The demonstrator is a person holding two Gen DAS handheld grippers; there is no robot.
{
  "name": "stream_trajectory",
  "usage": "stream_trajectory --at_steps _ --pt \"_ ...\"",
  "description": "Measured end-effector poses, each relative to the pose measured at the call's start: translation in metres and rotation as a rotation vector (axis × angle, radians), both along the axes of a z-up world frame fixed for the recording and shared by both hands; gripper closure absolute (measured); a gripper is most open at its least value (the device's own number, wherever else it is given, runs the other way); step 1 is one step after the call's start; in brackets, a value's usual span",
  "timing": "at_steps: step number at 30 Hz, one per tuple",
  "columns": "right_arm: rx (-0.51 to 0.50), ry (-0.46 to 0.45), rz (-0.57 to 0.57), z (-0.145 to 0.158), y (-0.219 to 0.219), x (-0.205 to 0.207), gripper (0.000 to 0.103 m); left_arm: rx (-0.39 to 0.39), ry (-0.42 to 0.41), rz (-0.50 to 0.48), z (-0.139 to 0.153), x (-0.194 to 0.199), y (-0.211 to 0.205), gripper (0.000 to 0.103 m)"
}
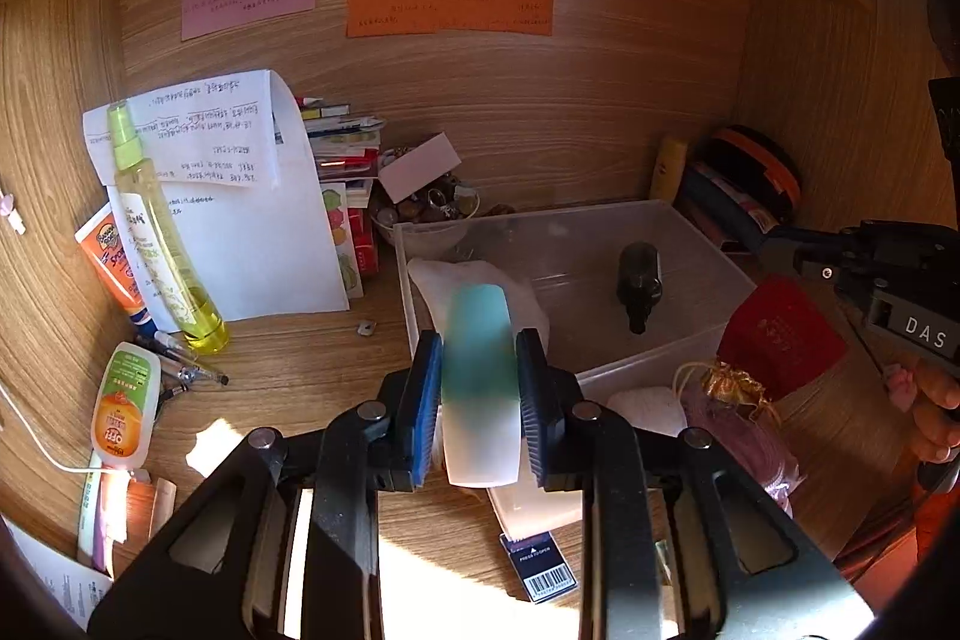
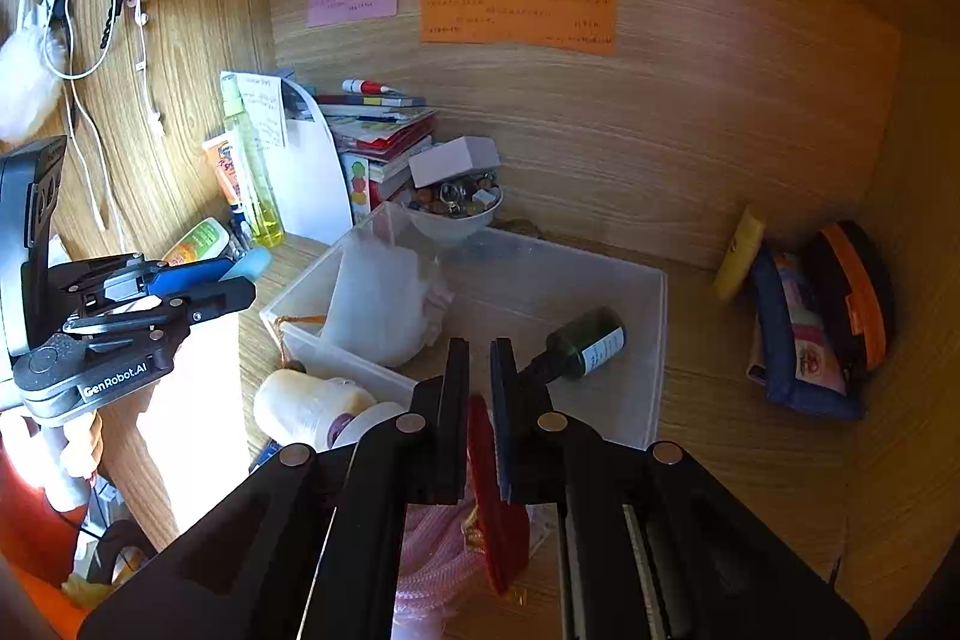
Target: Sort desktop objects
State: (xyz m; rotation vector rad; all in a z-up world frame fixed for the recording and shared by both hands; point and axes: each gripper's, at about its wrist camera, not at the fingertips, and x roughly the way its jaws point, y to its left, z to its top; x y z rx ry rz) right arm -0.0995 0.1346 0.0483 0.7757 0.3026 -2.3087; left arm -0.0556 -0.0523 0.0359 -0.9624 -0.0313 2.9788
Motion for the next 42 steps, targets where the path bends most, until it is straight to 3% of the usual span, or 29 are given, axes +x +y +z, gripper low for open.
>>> stream_trajectory --at_steps 3,9,11,13,15,19,29,31,34,42 --pt "0.019 0.001 0.006 -0.001 -0.002 -0.009 0.097 0.001 -0.002 -0.011 0.002 -0.013 0.004 0.078" --pt "0.053 -0.126 -0.034 -0.029 0.018 -0.029 0.094 0.002 -0.012 -0.032 -0.001 -0.028 0.009 0.078" --pt "0.059 -0.168 -0.065 -0.037 0.03 -0.034 0.082 0.0 -0.02 -0.036 -0.004 -0.033 0.011 0.078" --pt "0.047 -0.184 -0.086 -0.041 0.041 -0.034 0.054 -0.005 -0.026 -0.034 -0.006 -0.037 0.012 0.078" --pt "0.049 -0.175 -0.113 -0.044 0.049 -0.032 0.039 0.008 -0.035 -0.043 -0.009 -0.041 0.013 0.078" --pt "0.048 -0.2 -0.122 -0.048 0.057 -0.031 0.038 0.011 -0.055 -0.054 -0.013 -0.049 0.016 0.078" --pt "0.005 -0.335 -0.078 -0.076 0.06 -0.048 0.041 0.019 -0.087 -0.082 -0.021 -0.059 0.024 0.078" --pt "-0.006 -0.344 -0.071 -0.077 0.06 -0.05 0.065 0.017 -0.093 -0.083 -0.022 -0.061 0.025 0.078" --pt "-0.02 -0.356 -0.047 -0.075 0.059 -0.049 0.087 0.009 -0.1 -0.082 -0.023 -0.063 0.025 0.078" --pt "-0.022 -0.255 -0.041 -0.049 0.055 -0.033 0.093 0.011 -0.102 -0.086 -0.022 -0.073 0.022 0.078"
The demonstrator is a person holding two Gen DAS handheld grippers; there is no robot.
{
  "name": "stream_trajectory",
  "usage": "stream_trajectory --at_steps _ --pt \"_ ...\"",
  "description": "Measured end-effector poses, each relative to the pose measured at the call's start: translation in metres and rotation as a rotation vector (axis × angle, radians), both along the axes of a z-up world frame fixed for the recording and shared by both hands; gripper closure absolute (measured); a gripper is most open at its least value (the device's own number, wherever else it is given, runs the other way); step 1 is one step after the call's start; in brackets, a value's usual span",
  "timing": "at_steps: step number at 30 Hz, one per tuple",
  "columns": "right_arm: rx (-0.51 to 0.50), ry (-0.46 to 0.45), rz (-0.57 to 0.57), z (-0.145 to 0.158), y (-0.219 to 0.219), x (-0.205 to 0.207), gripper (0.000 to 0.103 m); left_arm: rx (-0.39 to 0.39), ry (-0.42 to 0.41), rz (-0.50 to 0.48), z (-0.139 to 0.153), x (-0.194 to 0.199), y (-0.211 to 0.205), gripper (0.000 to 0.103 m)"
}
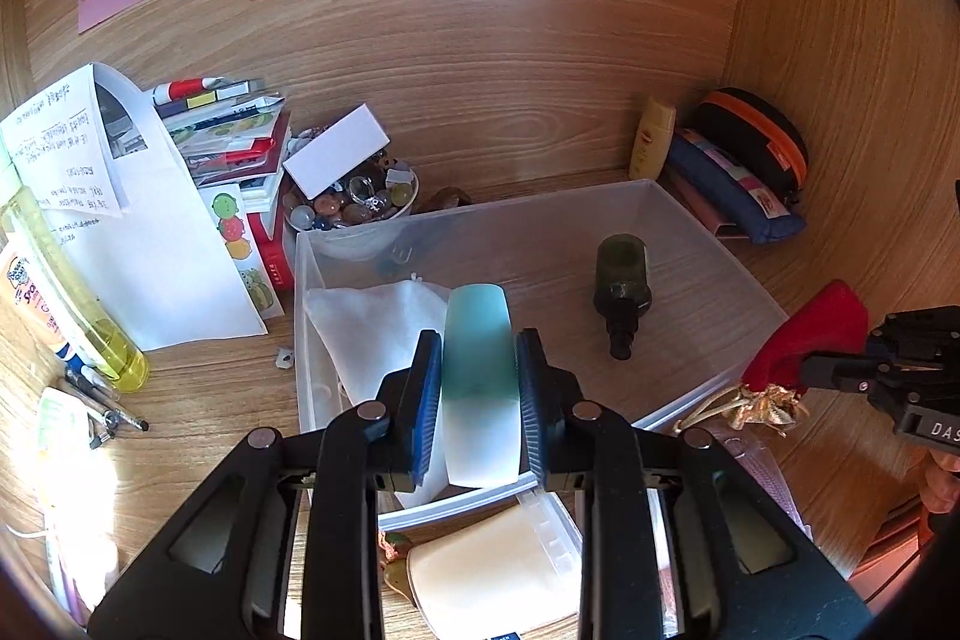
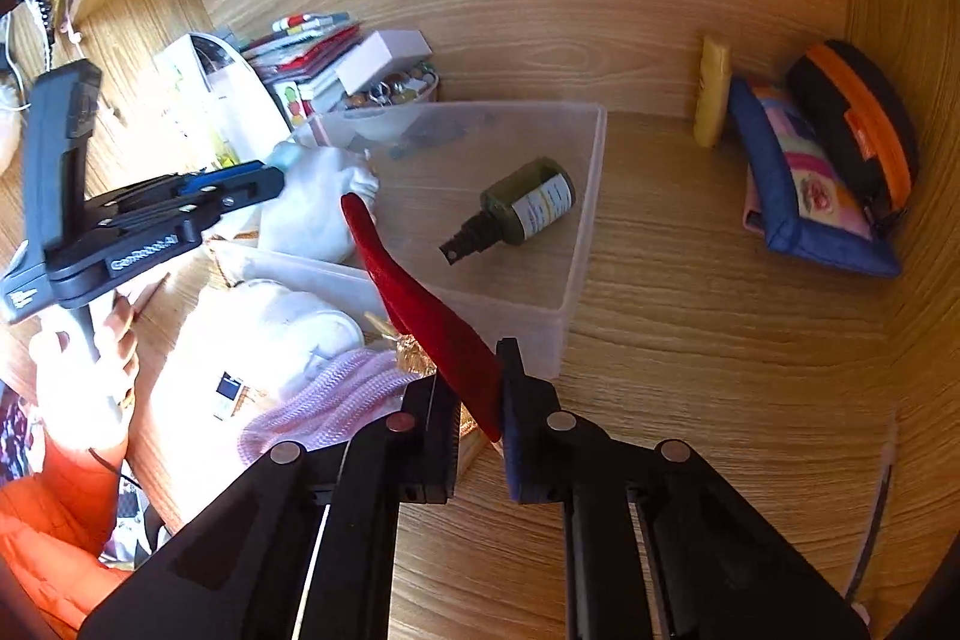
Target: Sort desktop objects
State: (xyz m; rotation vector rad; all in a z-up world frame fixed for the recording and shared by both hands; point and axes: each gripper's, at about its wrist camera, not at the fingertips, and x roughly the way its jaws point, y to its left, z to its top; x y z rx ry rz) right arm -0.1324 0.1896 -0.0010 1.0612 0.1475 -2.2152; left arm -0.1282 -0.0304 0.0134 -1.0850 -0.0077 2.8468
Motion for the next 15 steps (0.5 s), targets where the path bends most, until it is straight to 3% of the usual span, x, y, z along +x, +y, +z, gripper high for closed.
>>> stream_trajectory --at_steps 9,15 --pt "-0.032 0.12 -0.02 0.039 -0.019 -0.014 0.093 0.006 -0.031 -0.021 0.001 -0.02 -0.002 0.078" --pt "-0.036 0.103 -0.006 0.035 -0.036 -0.035 0.093 0.044 -0.068 -0.053 -0.002 -0.034 -0.001 0.078"
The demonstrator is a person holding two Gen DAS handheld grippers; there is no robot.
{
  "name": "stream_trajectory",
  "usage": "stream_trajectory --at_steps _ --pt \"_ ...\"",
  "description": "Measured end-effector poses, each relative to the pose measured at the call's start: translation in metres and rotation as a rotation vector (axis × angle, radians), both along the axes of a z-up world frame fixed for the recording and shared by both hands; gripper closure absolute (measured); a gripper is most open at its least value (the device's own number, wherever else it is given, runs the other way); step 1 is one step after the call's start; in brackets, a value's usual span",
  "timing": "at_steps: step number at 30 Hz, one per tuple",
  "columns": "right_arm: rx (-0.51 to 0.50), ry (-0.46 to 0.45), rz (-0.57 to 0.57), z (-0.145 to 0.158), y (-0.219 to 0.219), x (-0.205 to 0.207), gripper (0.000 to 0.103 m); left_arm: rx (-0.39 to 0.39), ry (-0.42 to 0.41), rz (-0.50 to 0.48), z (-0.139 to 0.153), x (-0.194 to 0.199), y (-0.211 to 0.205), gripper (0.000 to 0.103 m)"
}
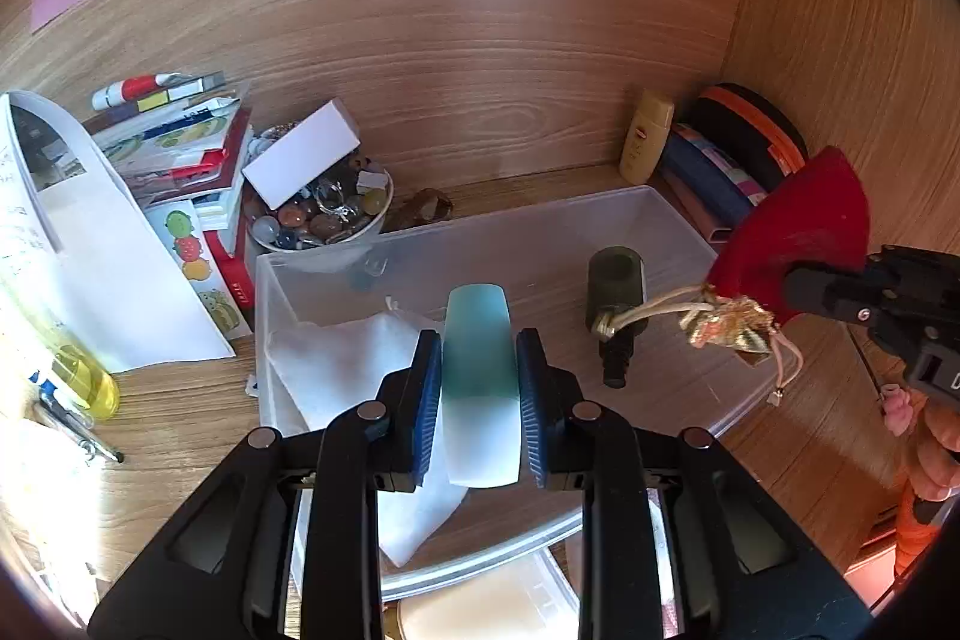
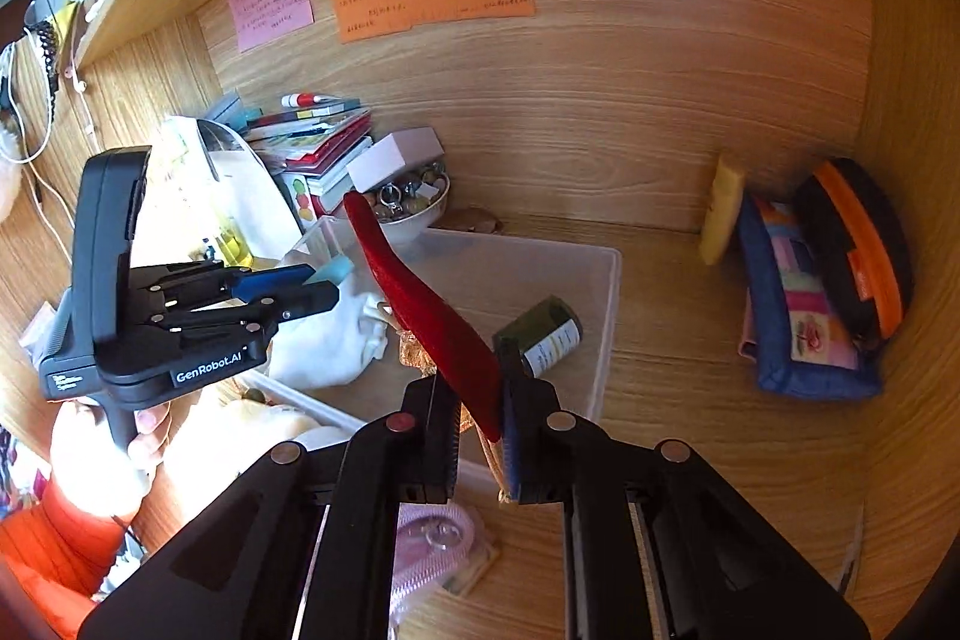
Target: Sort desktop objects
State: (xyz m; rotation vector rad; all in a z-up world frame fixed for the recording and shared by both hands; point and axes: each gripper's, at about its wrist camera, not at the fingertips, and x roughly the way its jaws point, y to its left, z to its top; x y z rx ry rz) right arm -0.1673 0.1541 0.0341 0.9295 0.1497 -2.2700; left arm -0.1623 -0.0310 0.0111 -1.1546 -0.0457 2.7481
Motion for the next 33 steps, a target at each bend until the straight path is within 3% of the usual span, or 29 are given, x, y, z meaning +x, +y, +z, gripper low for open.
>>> stream_trajectory --at_steps 11,21,33 --pt "0.069 -0.089 0.017 -0.039 -0.021 -0.029 0.093 0.009 -0.07 -0.048 -0.023 -0.015 0.011 0.078" --pt "0.189 -0.056 0.017 -0.057 -0.034 -0.029 0.093 -0.011 -0.115 -0.077 -0.036 -0.018 0.017 0.078" --pt "0.27 0.011 -0.005 -0.059 -0.044 -0.027 0.09 -0.003 -0.106 -0.068 -0.034 -0.012 0.016 0.078"
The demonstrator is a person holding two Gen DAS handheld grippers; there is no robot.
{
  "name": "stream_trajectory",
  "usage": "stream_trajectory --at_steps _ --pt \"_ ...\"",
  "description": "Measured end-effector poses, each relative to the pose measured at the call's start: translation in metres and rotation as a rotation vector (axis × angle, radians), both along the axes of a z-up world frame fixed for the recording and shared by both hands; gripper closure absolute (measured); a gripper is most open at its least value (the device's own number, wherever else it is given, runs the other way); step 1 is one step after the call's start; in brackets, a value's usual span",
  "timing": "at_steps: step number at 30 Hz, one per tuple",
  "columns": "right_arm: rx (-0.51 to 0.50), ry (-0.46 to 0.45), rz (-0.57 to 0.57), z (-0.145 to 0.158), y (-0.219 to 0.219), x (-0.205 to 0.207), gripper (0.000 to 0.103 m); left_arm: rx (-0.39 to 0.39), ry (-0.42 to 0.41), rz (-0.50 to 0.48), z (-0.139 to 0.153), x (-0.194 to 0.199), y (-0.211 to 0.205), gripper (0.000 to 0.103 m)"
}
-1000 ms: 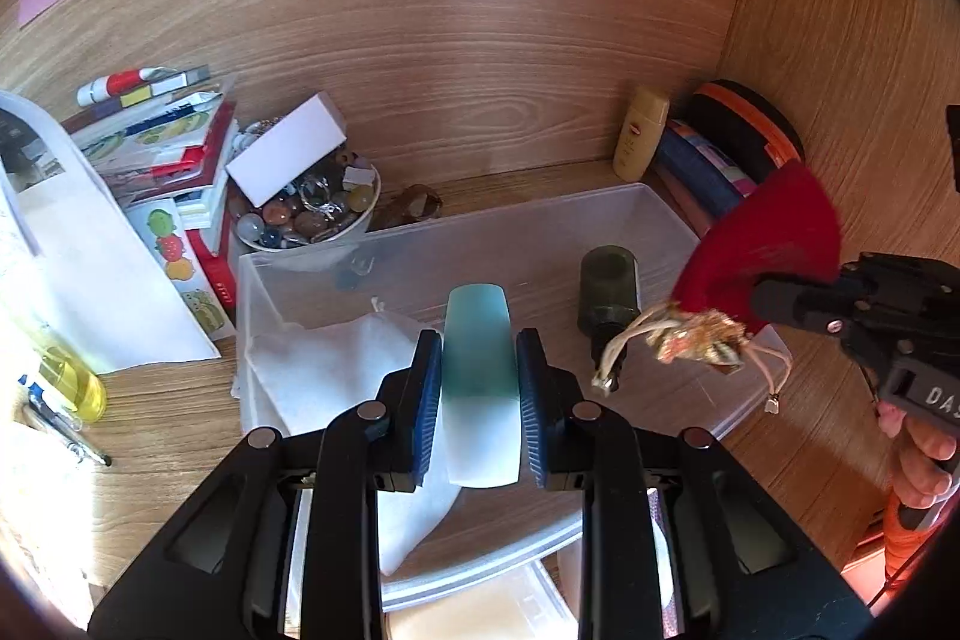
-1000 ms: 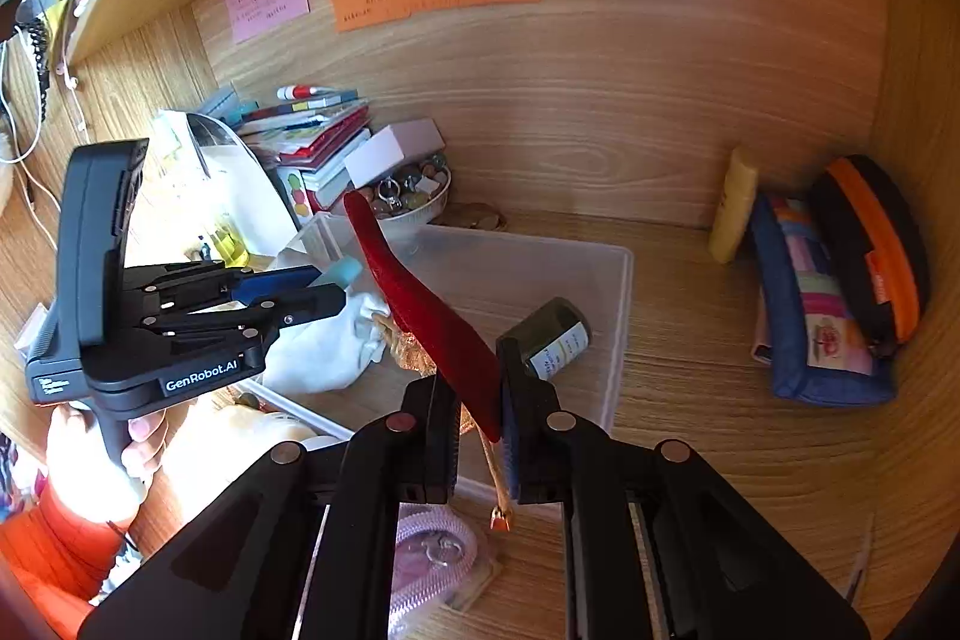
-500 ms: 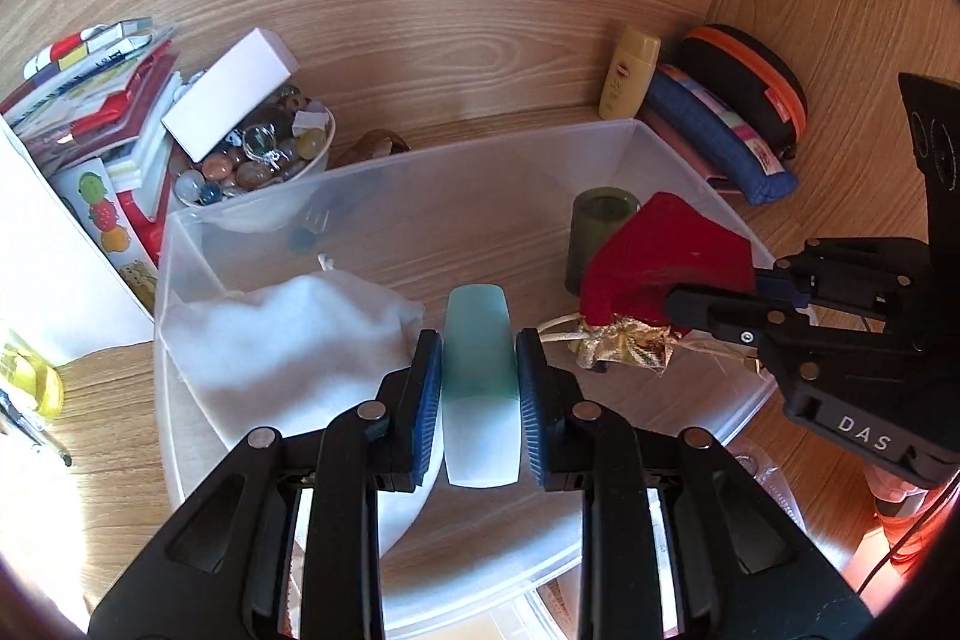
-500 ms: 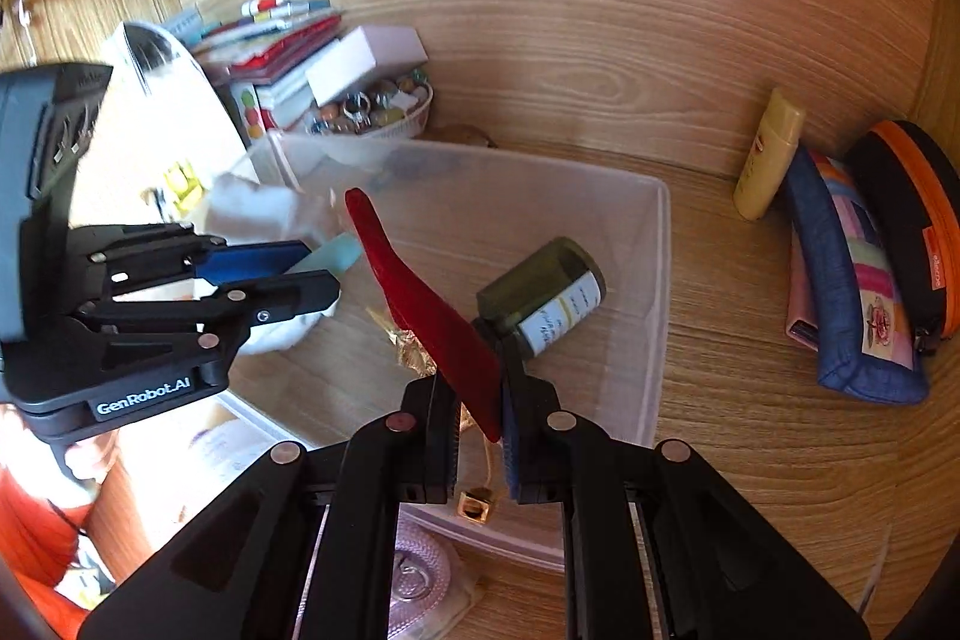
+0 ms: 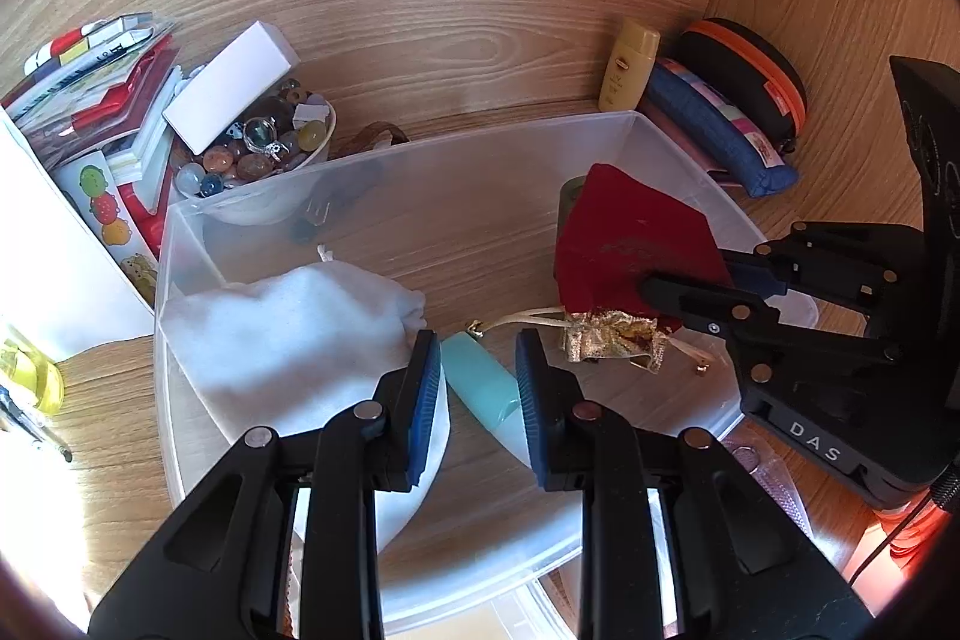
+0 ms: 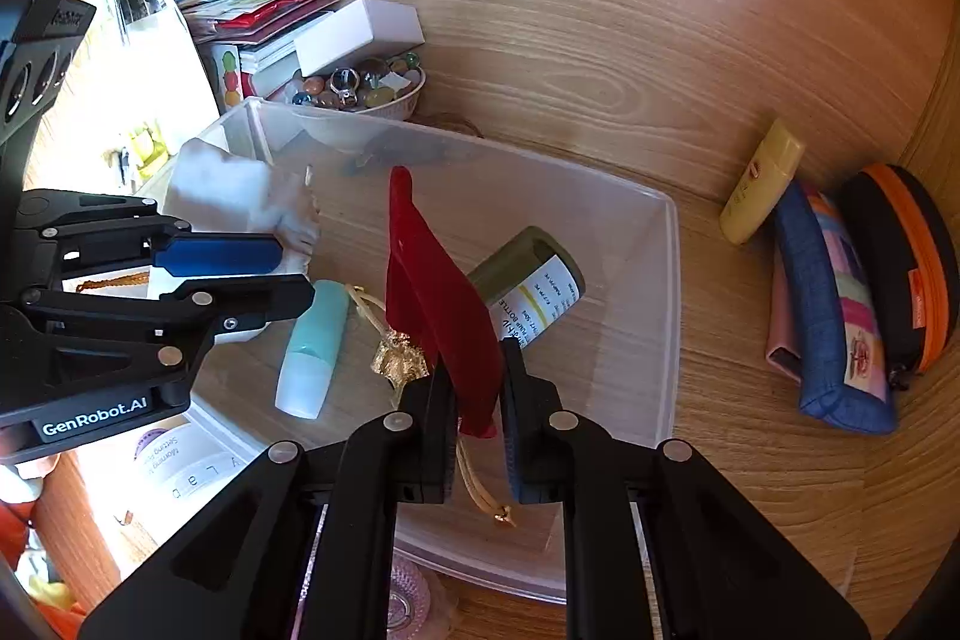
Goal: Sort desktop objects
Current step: 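Lower the tube and red pouch into the box and open both tools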
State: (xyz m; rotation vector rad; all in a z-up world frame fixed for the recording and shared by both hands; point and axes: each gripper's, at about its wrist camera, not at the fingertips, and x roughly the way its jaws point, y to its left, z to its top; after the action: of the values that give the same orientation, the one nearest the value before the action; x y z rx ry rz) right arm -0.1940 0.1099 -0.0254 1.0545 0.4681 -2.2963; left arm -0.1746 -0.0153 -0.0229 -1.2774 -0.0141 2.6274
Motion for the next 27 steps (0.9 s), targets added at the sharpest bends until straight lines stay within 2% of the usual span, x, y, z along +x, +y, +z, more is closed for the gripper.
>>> stream_trajectory --at_steps 3,5,9,13,17,19,23,27 --pt "0.01 0.011 -0.015 0.001 0.001 0.0 0.079 -0.002 0.014 0.002 0.003 0.002 -0.001 0.076" --pt "0.01 0.009 -0.02 0.002 0.001 0.0 0.071 0.007 0.025 0.001 0.005 0.004 -0.002 0.067" --pt "0.017 0.02 -0.037 0.005 0.001 0.002 0.062 0.009 0.047 0.002 0.009 0.007 -0.004 0.065" --pt "0.022 0.045 -0.059 0.01 0.003 0.005 0.047 0.01 0.063 0.004 0.012 0.009 -0.006 0.062" --pt "0.03 0.071 -0.074 0.017 0.006 0.01 0.043 0.0 0.094 0.014 0.017 0.014 -0.007 0.054" --pt "0.028 0.081 -0.081 0.021 0.009 0.013 0.035 -0.025 0.122 0.021 0.021 0.019 -0.005 0.052" --pt "0.013 0.105 -0.089 0.031 0.016 0.021 0.03 -0.062 0.18 0.037 0.031 0.03 -0.002 0.032" --pt "-0.007 0.119 -0.097 0.039 0.024 0.03 0.025 -0.089 0.221 0.059 0.041 0.041 -0.002 0.031"
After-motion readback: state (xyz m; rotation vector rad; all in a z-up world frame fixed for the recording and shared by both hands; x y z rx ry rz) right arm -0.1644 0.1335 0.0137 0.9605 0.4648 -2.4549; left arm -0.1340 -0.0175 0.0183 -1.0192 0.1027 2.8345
